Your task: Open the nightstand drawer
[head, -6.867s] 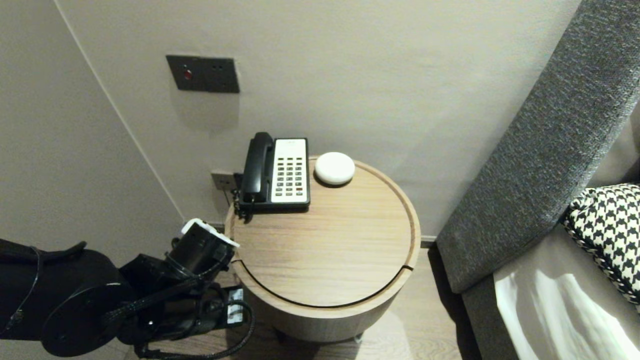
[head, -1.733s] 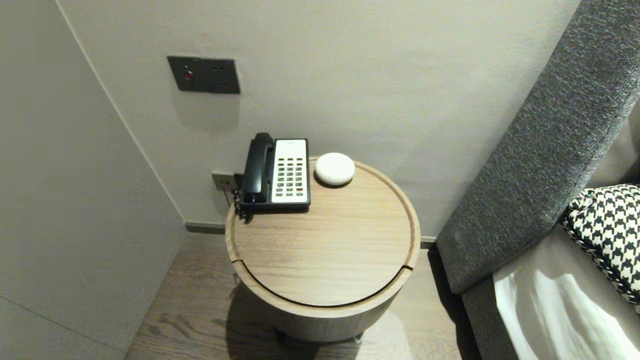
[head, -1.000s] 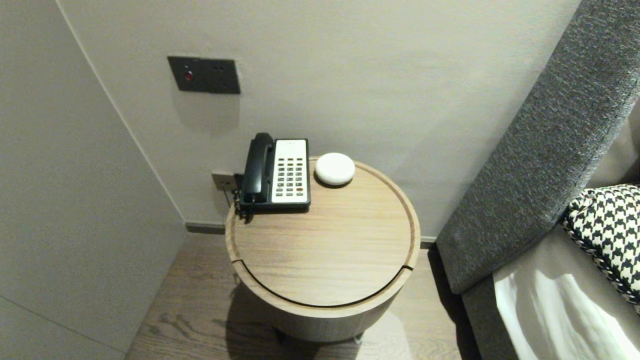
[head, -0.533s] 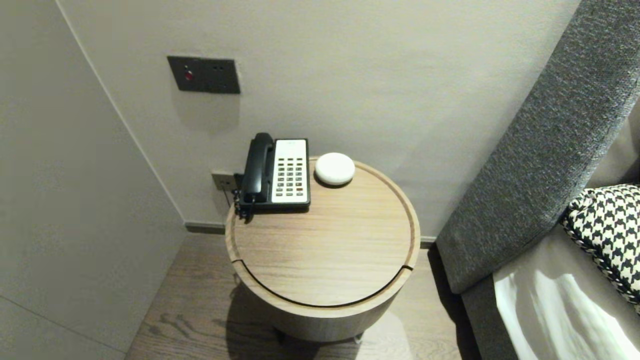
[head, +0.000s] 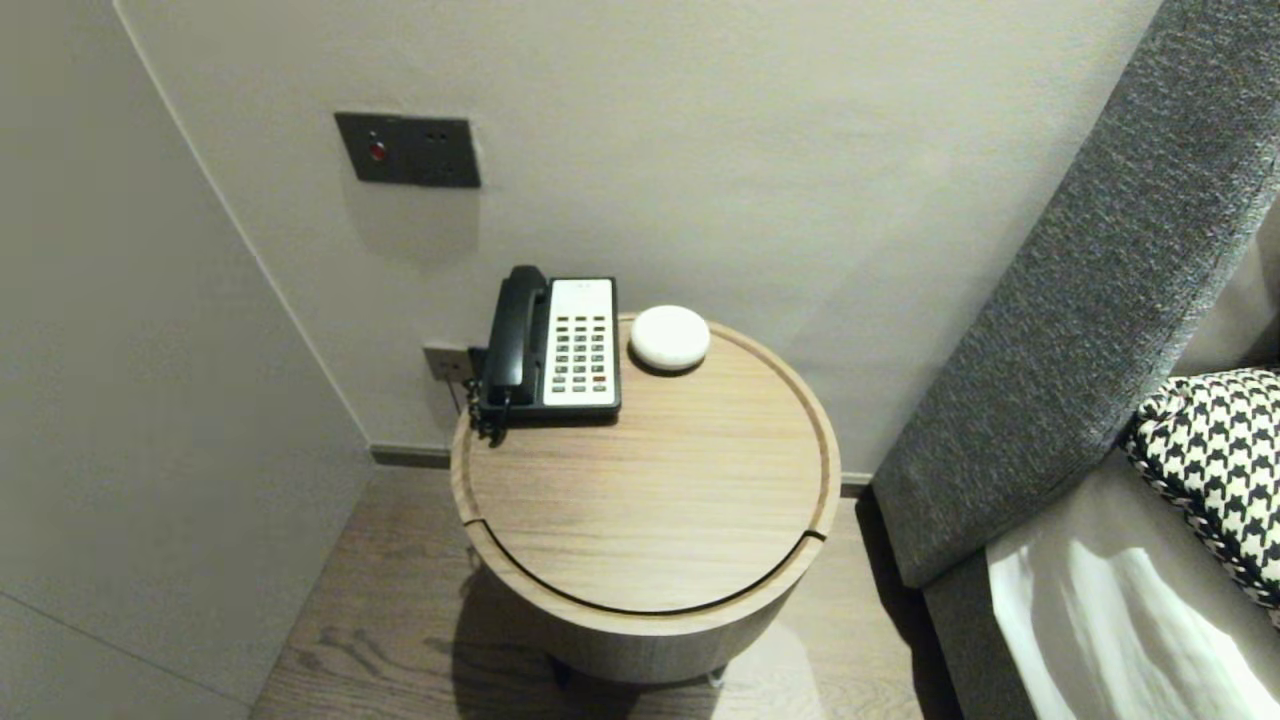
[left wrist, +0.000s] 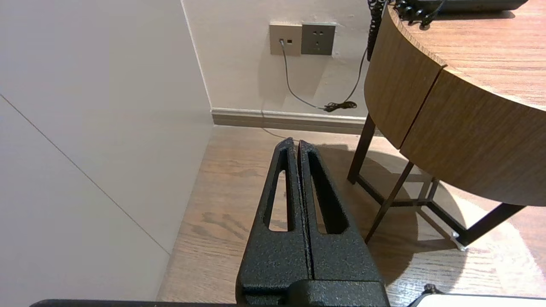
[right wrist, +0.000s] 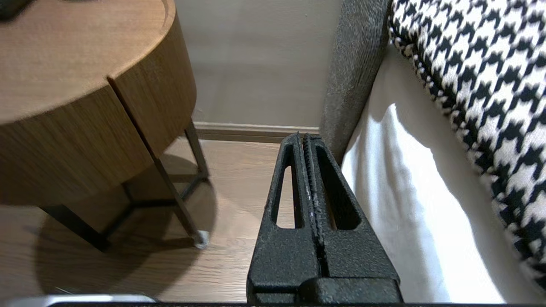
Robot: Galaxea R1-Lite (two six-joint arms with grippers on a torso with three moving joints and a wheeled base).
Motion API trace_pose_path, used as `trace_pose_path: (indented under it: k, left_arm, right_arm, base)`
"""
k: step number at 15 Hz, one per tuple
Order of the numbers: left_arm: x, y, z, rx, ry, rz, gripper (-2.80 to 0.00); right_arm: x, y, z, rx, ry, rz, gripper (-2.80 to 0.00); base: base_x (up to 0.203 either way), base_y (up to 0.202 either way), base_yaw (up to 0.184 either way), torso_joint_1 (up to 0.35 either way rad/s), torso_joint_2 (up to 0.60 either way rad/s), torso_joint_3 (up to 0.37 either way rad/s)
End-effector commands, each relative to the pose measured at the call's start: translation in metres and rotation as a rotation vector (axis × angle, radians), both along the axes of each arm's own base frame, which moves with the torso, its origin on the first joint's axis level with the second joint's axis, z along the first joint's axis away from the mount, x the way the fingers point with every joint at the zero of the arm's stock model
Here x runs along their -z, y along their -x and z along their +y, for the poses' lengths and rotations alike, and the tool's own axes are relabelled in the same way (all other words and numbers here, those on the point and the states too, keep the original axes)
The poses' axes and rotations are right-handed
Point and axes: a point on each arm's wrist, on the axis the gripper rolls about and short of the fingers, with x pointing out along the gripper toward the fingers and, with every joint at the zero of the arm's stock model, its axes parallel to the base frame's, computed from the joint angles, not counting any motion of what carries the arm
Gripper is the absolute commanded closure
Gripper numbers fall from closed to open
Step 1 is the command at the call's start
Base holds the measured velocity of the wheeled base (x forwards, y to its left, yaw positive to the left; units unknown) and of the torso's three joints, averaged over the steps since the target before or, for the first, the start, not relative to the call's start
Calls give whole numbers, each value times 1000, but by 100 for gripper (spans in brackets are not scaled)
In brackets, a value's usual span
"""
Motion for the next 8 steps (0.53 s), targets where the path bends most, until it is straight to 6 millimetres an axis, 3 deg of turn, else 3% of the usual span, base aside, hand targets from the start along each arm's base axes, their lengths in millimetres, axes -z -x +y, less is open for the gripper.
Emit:
trace_pose_path:
  k: [1,5,8]
  left_arm:
    - [-1,0,0,-1,0,-4,0]
    - [0,0,0,-1,0,-2,0]
    - [-1,0,0,-1,0,-4,0]
  right_arm:
    - [10,-2,0,-8,53,57,0]
    - [-14,1,1,-38,58,93,0]
    - [-53,-4,1,-50,58,104,0]
  base:
    - [0,0,0,0,0,0]
    - [0,0,0,0,0,0]
    - [0,0,0,0,0,0]
